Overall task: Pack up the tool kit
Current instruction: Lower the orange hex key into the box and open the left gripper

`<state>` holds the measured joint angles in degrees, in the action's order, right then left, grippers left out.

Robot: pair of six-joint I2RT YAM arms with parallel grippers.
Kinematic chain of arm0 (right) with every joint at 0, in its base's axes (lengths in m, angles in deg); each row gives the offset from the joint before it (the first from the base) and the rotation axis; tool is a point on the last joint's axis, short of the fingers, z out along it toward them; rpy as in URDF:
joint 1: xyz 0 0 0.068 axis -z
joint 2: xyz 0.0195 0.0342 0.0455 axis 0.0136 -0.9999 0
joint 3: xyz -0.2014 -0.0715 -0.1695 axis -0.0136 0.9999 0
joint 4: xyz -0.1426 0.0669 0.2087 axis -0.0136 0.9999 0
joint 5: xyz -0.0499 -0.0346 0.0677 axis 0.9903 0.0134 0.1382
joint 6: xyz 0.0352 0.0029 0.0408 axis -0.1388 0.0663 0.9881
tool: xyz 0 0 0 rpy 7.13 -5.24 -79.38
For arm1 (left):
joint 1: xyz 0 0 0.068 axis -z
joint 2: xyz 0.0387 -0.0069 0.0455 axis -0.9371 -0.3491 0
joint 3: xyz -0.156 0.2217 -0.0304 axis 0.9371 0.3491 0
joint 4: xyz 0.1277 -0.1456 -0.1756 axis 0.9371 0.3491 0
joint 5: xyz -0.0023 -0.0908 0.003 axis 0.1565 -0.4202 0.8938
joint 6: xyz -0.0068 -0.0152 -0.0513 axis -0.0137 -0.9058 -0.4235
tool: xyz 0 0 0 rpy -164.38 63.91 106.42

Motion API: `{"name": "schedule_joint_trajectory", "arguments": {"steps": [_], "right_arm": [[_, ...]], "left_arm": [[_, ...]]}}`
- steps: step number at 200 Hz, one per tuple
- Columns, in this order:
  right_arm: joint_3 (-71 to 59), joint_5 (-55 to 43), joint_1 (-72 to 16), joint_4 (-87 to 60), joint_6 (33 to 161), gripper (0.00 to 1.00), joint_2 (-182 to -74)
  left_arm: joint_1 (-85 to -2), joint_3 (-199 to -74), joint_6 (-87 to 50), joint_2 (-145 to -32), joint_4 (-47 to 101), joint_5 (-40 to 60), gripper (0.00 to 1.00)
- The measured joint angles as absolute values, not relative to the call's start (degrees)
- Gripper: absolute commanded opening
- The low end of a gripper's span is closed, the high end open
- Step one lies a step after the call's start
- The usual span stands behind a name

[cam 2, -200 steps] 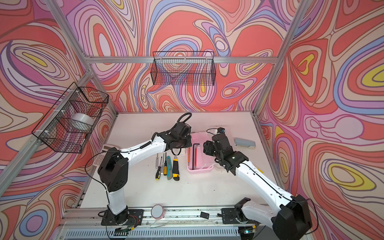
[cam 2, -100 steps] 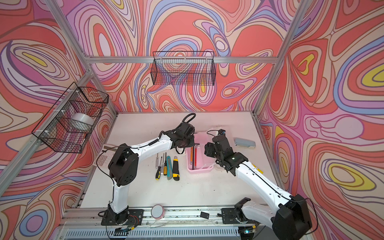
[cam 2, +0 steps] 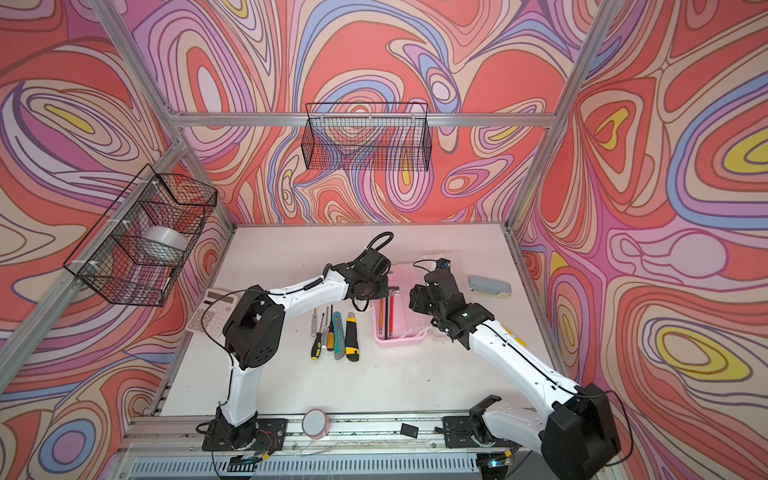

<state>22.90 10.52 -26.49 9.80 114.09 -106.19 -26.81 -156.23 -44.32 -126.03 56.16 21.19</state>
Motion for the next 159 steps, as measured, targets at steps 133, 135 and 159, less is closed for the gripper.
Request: {"name": "schedule_joint_trajectory", "arguments": {"steps": [133,135,159], "right_arm": [[22.8,10.1,-26.1,8.9,113.5,0.64,-107.3],[22.8,10.1,-26.0,8.9,113.5,0.64,-107.3],[22.7,10.1,-25.9,8.9,113.3,0.65,-107.3]], "left_arm": [[-26.4,-161.4,-43.5,-130.5,59.3,22.5,0.26],[-26.4,-161.4,-43.4,-130.5,59.3,22.5,0.26],[-26.4,-161.4,-43.1,-130.5,59.8,22.9,0.31]]}}
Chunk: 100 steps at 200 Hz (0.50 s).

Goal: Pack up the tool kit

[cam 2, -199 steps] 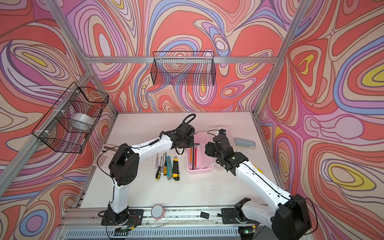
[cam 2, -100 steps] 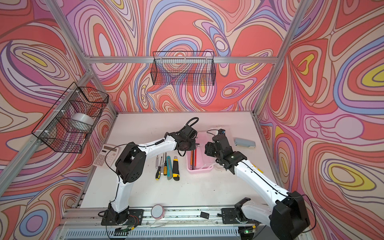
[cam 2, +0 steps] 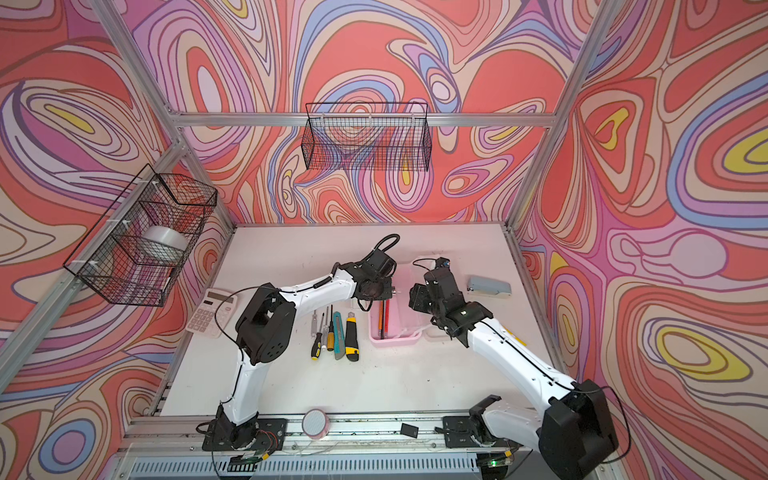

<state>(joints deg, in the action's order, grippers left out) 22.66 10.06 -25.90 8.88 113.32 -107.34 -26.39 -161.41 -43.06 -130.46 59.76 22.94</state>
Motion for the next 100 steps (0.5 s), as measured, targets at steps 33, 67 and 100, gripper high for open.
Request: {"name": "schedule_joint_trajectory", "arguments": {"steps": [33,67,100], "right_arm": [[22.5,10.0,-25.9,8.9,113.1,0.65,-107.3],[20.5,9.3,-25.9,9.4,112.4,0.65,-107.3],[18.2,7.4,-25.9,9.5,111.1,0.63,-107.2]], "left_arm": [[-26.4,-161.5,-42.3,-130.5,59.8,23.4,0.32],[-26.5,-162.4,-40.8,-130.0,61.1,24.7,0.36],[-26.5,-160.7,-38.8,-124.9,61.5,26.3,0.42]]}}
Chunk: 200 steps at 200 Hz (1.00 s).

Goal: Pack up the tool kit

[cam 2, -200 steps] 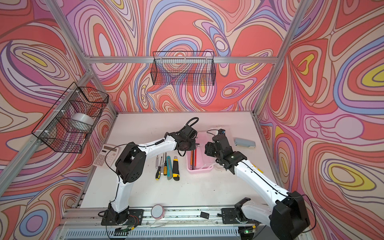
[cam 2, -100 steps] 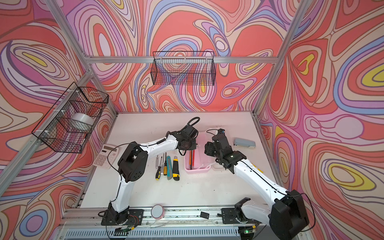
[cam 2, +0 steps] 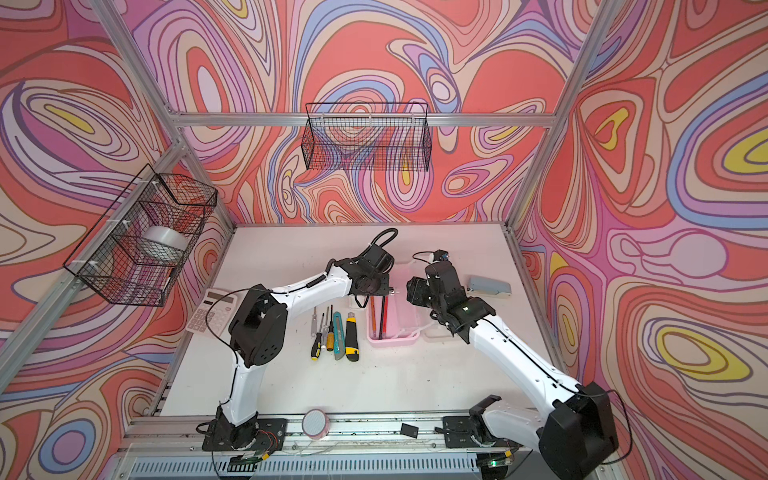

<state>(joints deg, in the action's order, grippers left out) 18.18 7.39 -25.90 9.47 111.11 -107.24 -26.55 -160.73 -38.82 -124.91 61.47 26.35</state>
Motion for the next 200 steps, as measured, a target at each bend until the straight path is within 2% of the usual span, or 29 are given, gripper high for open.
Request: {"name": "schedule_joint_trajectory", "arguments": {"steps": [49,79,122,145,173,200], "right_arm": [[10.4,5.0,-27.5,13.1,109.6,0.61,-109.0],[4.5,8.3,-35.7,17.1,109.5,0.62,-111.1],[-2.2,14.9,-50.2,22.7,110.8,0.68,-117.5],[-4.3,17.5,-56.7,25.2,112.8,0.68,-122.5],[-4.7,18.3,-61.5,25.7,115.7,0.68,-128.5],[-4.2,18.0,-62.3,24.3,118.8,0.68,-134.1]], "left_arm": [[-27.2,-146.2,-35.4,-101.6,61.2,29.8,0.46],[-30.7,-137.0,-34.9,-89.9,62.0,30.9,0.46],[-35.1,-121.4,-35.4,-81.0,65.2,31.3,0.46],[-38.1,-113.9,-36.6,-76.7,65.6,28.7,0.46],[-41.0,-107.5,-37.8,-70.0,65.0,24.8,0.49],[-45.2,-101.3,-39.7,-63.6,61.7,19.1,0.51]]}}
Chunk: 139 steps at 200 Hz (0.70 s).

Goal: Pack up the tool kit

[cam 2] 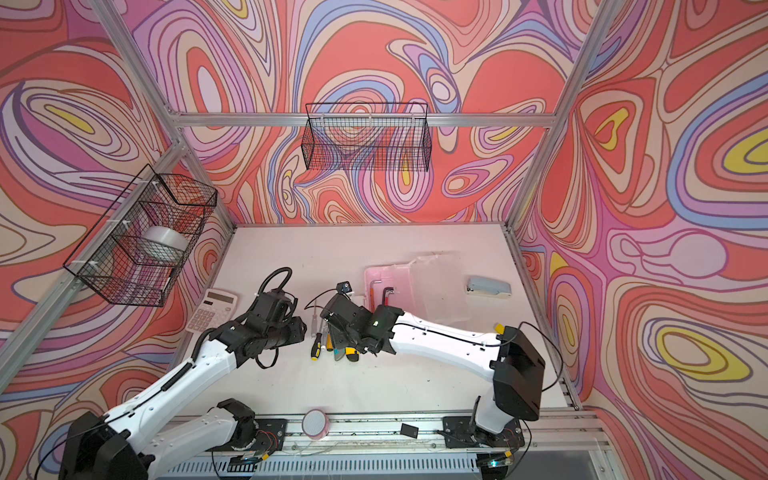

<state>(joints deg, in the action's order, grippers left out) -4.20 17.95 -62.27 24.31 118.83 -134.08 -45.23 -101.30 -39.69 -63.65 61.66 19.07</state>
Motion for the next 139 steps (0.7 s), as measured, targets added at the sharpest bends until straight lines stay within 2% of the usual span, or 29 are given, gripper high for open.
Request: {"name": "schedule_joint_trajectory", "arguments": {"steps": [43,70,117,139], "right_arm": [[-2.8,17.6,-62.2,21.2,122.8,0.64,-141.4],[-3.1,17.7,-62.2,20.5,124.6,0.59,-144.9],[-3.6,17.4,-61.2,20.4,126.8,0.59,-148.2],[-3.8,17.2,-60.7,20.5,127.0,0.50,-148.5]], "left_arm": [[-48.4,-97.3,-41.3,-62.2,58.1,13.3,0.59],[-48.6,-96.8,-41.6,-62.2,55.8,11.7,0.59],[-48.6,-96.8,-41.8,-64.2,52.6,10.6,0.59],[-48.6,-96.7,-41.8,-64.8,51.9,10.4,0.59]]}}
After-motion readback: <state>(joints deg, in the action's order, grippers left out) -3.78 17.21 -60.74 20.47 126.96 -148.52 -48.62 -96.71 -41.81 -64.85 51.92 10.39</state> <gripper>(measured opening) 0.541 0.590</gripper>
